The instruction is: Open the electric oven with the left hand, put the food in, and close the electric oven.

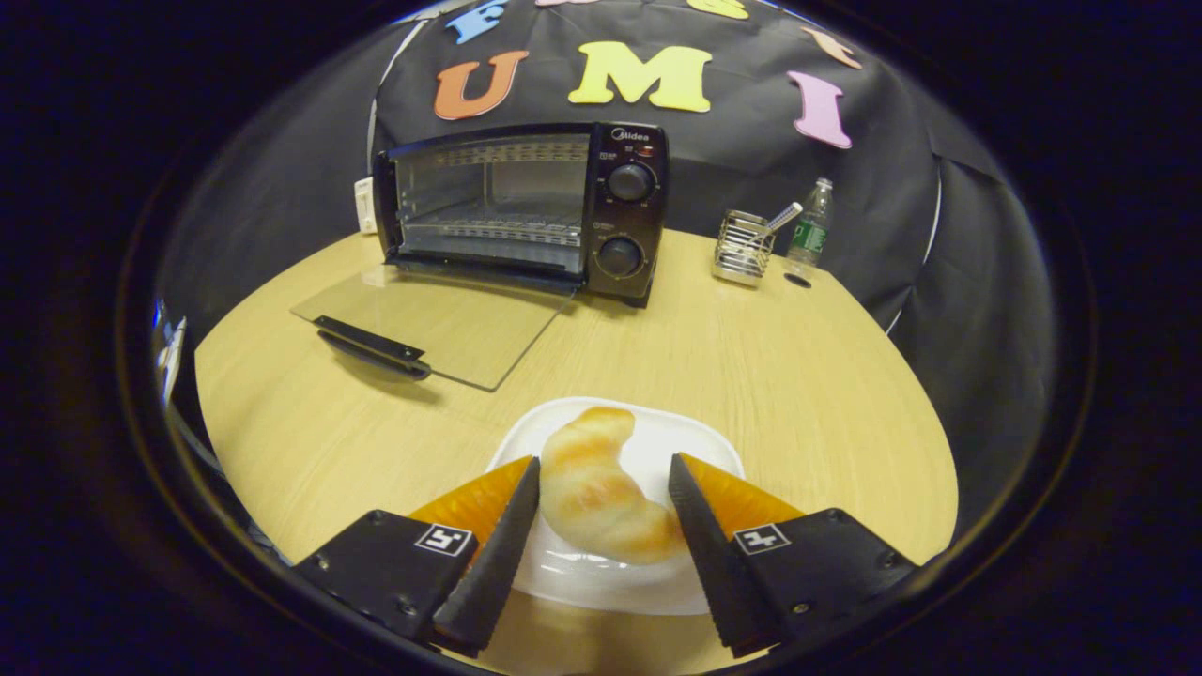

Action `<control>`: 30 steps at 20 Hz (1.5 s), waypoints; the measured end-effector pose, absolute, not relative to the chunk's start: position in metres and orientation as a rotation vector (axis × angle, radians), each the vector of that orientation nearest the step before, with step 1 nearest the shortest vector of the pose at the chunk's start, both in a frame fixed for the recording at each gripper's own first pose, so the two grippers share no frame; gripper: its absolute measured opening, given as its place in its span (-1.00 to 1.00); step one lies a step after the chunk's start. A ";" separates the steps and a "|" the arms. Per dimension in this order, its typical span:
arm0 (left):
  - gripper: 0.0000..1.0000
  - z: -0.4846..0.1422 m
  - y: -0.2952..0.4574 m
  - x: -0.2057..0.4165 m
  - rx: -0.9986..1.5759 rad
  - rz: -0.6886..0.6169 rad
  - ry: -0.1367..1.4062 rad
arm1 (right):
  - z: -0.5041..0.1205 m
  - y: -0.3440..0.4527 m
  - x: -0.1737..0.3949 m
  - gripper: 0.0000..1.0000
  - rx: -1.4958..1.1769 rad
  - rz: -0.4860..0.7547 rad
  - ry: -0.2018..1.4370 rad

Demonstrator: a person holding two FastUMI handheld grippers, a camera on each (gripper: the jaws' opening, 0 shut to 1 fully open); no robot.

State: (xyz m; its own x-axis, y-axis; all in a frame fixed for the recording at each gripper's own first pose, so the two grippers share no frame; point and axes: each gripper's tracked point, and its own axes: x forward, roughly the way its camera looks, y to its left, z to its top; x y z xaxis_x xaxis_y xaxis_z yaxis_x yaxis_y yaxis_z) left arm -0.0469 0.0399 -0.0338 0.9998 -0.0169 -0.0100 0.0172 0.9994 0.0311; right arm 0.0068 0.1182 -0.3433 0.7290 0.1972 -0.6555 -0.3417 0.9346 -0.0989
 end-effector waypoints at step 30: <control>0.85 -0.072 0.101 -0.060 -0.068 -0.047 0.005 | -0.217 0.336 0.155 -0.06 0.443 0.454 0.384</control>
State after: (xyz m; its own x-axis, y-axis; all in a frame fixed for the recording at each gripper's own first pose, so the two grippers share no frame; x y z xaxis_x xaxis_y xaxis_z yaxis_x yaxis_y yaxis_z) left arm -0.0596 0.1014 -0.0715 0.9989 -0.0471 -0.0031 0.0467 0.9966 -0.0685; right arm 0.1546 0.3365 -0.2169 0.8310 0.4949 -0.2539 -0.3324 0.8078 0.4868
